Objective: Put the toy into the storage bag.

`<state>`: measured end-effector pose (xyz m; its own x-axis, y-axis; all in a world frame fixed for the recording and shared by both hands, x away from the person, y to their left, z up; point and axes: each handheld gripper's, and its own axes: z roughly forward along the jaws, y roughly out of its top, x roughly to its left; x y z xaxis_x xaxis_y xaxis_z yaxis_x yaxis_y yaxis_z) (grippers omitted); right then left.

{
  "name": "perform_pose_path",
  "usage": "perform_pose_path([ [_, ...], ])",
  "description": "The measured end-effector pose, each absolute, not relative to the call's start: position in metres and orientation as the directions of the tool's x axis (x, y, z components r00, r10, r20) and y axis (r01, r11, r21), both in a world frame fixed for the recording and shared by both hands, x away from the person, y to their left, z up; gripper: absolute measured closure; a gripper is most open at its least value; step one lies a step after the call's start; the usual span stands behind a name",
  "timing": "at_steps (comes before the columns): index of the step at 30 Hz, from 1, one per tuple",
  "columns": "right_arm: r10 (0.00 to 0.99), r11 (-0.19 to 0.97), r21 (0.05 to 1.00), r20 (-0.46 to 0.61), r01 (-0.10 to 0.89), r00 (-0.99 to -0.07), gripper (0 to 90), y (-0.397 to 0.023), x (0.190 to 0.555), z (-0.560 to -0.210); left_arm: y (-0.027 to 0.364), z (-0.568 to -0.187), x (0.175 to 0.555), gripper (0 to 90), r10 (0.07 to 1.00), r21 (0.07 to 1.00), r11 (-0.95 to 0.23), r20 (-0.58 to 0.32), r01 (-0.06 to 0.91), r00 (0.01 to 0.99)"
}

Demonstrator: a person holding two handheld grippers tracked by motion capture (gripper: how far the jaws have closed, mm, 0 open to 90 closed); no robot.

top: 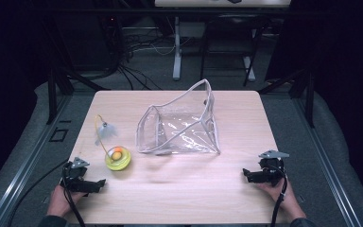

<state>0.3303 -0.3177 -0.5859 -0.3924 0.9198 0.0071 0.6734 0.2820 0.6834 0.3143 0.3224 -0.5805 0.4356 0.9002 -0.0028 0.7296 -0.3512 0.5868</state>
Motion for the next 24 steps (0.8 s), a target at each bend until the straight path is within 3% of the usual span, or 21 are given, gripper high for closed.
perform_pose_path([
  [8,0.923,0.273,0.689,0.010,0.672,-0.385,0.0,-0.317,0.330,-0.587,0.317,-0.572,0.315,0.1,0.897,0.488,-0.373,-0.028,0.789,0.441],
  [24,0.924,0.273,0.690,0.006,0.671,-0.382,0.0,-0.317,0.329,-0.587,0.311,-0.540,0.320,0.0,0.913,0.445,-0.327,-0.078,0.834,0.399],
])
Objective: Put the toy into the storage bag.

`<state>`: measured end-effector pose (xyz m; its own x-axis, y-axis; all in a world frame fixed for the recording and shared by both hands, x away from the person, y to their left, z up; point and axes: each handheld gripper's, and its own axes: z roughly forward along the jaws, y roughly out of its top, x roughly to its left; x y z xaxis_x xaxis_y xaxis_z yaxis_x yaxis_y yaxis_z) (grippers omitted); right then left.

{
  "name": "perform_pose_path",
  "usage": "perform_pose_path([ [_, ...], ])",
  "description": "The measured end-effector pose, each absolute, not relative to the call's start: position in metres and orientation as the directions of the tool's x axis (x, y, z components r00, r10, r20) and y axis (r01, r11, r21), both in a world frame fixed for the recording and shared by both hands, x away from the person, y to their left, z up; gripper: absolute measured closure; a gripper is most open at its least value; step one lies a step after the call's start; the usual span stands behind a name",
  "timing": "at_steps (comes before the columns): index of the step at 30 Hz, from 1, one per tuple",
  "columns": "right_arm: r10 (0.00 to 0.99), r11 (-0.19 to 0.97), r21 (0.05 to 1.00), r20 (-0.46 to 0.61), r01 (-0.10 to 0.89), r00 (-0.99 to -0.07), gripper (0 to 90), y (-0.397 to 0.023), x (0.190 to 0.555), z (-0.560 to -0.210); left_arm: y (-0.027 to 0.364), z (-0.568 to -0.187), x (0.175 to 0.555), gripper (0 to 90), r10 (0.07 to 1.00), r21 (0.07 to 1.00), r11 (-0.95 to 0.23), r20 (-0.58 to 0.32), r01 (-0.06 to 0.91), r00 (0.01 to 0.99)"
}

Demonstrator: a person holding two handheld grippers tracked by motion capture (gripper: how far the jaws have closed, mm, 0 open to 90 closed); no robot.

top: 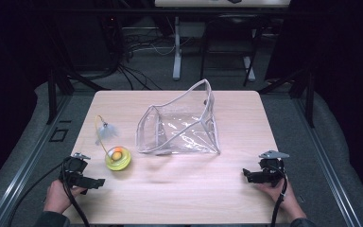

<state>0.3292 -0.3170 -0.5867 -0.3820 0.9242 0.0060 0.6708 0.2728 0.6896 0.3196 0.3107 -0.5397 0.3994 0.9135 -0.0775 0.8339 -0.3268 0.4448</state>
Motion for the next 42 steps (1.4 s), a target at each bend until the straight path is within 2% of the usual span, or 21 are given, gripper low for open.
perform_pose_path([
  [13,0.924,0.273,0.690,0.006,0.670,-0.382,0.0,-0.317,0.329,-0.587,0.312,-0.485,0.333,0.0,0.907,0.456,-0.330,-0.088,0.827,0.411],
  [26,0.921,0.275,0.692,0.010,0.668,-0.389,0.0,-0.317,0.329,-0.587,0.292,-0.442,0.361,0.0,0.870,0.420,-0.420,-0.066,0.804,0.489],
  [38,0.921,0.277,0.691,0.008,0.668,-0.389,0.0,-0.317,0.329,-0.587,0.287,-0.416,0.379,0.2,0.856,0.421,-0.437,-0.075,0.795,0.511],
  [42,0.921,0.276,0.691,0.008,0.668,-0.389,0.0,-0.317,0.329,-0.587,0.283,-0.410,0.383,5.3,0.846,0.417,-0.454,-0.074,0.787,0.527],
])
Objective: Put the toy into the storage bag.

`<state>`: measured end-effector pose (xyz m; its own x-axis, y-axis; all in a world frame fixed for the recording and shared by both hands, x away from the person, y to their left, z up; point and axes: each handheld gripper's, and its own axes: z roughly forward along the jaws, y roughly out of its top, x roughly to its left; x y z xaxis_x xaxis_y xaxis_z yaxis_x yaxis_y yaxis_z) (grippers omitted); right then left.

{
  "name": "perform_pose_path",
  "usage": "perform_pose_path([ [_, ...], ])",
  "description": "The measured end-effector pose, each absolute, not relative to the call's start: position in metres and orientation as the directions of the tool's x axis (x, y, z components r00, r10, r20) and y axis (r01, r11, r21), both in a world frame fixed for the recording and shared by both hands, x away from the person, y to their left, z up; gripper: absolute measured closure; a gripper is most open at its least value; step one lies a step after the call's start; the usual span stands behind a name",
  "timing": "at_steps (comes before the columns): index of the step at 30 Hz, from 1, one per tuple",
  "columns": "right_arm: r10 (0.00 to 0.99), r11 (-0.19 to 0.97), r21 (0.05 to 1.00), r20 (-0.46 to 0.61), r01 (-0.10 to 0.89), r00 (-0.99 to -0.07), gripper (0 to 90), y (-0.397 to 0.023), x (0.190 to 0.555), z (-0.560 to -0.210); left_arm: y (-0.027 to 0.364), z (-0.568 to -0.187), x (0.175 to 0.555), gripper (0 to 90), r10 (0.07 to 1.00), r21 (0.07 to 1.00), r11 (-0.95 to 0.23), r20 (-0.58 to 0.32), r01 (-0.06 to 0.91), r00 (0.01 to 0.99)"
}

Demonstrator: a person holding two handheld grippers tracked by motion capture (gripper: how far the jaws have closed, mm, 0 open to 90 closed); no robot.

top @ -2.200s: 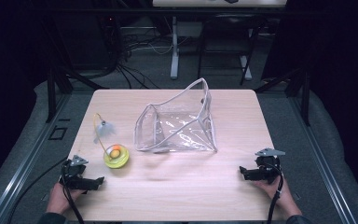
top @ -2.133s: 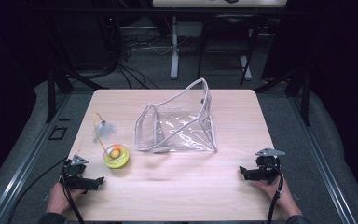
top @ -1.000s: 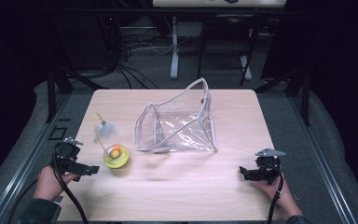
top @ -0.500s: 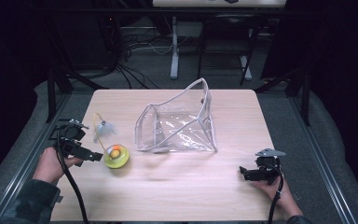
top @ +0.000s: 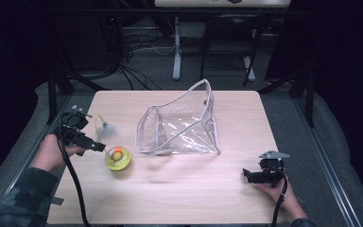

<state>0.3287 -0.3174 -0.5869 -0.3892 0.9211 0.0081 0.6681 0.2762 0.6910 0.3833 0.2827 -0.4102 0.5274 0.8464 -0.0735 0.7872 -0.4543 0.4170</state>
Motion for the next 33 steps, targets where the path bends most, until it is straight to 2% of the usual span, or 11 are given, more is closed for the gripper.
perform_pose_path([
  [5,0.921,0.277,0.691,0.008,0.668,-0.389,0.0,-0.3174,0.3287,-0.5869,0.2785,-0.4032,0.3871,16.3,0.841,0.423,-0.460,-0.075,0.781,0.536],
  [8,0.921,0.276,0.691,0.008,0.668,-0.389,0.0,-0.3174,0.3287,-0.5869,0.2765,-0.4001,0.3888,29.3,0.836,0.429,-0.463,-0.080,0.776,0.543],
  [16,0.921,0.280,0.689,0.005,0.669,-0.390,0.0,-0.3176,0.3287,-0.5867,0.2748,-0.3998,0.3889,56.7,0.833,0.421,-0.467,-0.087,0.778,0.547],
  [33,0.921,0.276,0.692,0.008,0.667,-0.389,0.0,-0.3174,0.3287,-0.5869,0.2785,-0.4014,0.3914,75.9,0.840,0.481,-0.423,-0.109,0.768,0.531],
])
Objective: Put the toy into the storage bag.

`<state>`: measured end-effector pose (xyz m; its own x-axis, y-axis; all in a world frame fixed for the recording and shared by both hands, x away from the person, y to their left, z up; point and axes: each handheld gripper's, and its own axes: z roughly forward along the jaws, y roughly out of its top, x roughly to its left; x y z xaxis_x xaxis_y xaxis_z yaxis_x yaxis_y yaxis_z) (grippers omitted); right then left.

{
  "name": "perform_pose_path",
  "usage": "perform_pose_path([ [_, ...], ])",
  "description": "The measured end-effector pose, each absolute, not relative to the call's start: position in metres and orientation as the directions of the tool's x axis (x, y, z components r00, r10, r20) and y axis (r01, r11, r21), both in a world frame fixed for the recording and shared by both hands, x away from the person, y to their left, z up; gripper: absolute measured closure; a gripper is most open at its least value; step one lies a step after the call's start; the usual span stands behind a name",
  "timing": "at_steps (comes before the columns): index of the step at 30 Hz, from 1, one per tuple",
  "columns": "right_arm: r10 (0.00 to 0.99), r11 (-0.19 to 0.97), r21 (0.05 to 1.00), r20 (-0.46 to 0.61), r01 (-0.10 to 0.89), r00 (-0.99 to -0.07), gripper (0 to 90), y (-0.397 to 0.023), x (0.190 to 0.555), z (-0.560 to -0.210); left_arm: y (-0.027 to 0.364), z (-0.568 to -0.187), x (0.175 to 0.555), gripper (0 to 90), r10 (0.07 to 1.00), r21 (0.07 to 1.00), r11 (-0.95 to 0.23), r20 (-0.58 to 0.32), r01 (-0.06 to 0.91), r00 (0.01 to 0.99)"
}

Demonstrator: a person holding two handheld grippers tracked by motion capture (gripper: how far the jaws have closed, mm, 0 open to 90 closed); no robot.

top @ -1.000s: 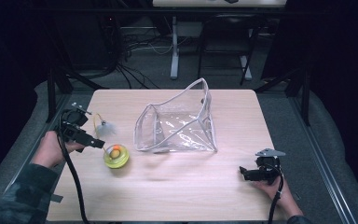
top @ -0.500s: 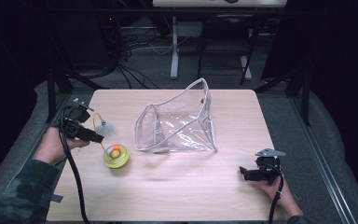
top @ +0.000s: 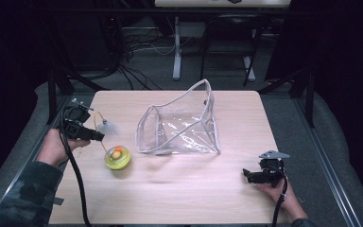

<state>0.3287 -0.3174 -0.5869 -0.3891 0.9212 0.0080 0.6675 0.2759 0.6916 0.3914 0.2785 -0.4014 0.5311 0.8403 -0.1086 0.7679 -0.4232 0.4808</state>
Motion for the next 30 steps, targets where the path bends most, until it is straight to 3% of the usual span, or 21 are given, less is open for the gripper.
perform_pose_path([
  [8,0.921,0.278,0.690,0.006,0.668,-0.390,0.0,-0.318,0.329,-0.587,0.281,-0.405,0.392,87.6,0.850,0.511,-0.390,-0.119,0.766,0.512],
  [30,0.921,0.277,0.691,0.008,0.668,-0.390,0.0,-0.317,0.329,-0.587,0.293,-0.395,0.387,88.4,0.859,0.590,-0.359,-0.095,0.723,0.503],
])
